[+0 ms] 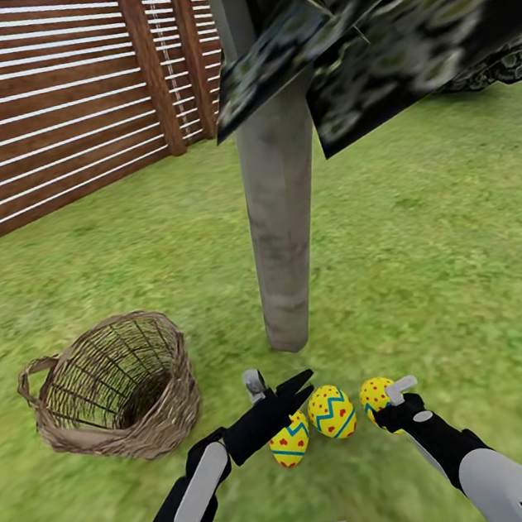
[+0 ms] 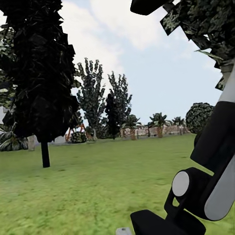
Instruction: Take the three Easter eggs out of the wicker basket on the lawn in the garden, then place them on the lawn next to a single tree (choose any tree) so that all three eggs are next to the same tree and none are left in the basket.
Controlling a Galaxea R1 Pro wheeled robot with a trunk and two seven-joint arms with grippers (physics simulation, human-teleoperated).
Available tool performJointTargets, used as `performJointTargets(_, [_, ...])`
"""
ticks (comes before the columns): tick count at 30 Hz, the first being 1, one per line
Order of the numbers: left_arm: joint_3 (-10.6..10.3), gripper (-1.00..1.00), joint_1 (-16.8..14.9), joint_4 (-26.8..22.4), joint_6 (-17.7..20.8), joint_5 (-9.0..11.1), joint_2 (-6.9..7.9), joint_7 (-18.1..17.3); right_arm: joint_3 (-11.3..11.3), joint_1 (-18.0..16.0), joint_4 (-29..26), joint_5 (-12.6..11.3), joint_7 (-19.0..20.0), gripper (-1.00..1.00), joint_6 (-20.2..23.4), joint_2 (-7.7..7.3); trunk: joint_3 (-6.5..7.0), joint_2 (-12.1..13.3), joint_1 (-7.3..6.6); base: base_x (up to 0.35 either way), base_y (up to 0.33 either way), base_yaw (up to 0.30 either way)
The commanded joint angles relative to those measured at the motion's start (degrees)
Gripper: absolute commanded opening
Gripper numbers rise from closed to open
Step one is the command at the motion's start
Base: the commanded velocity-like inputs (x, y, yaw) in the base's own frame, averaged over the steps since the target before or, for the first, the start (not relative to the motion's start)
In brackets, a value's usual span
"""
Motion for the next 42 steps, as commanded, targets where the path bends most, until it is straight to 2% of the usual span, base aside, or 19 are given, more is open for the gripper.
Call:
performJointTargets(1, [0.0, 1.00, 0.0, 0.0, 0.4, 0.5, 0.01, 0.0, -0.4, 0.0, -0.1, 0.4, 0.1, -1.00, 0.2, 0.03, -0.04, 0.0, -0.01, 0.000, 0.000, 0.000])
performJointTargets(11, [0.1, 1.00, 0.0, 0.1, 0.3, 0.8, -0.01, 0.2, -0.4, 0.0, -0.1, 0.5, 0.1, -1.00, 0.2, 0.11, -0.04, 0.0, -0.01, 0.205, -0.154, 0.245])
performJointTargets(17, [0.0, 1.00, 0.0, 0.1, 0.1, 0.8, 0.02, -0.2, -0.4, 0.0, -0.1, 0.4, 0.1, -1.00, 0.2, 0.06, -0.04, 0.0, -0.01, 0.013, -0.006, 0.044])
performJointTargets(42, [0.0, 1.00, 0.0, 0.1, 0.0, 0.5, -0.06, 0.1, -0.5, 0.0, -0.3, 0.1, 0.1, -1.00, 0.6, 0.03, -5.58, -0.3, 0.63, 0.000, 0.000, 0.000])
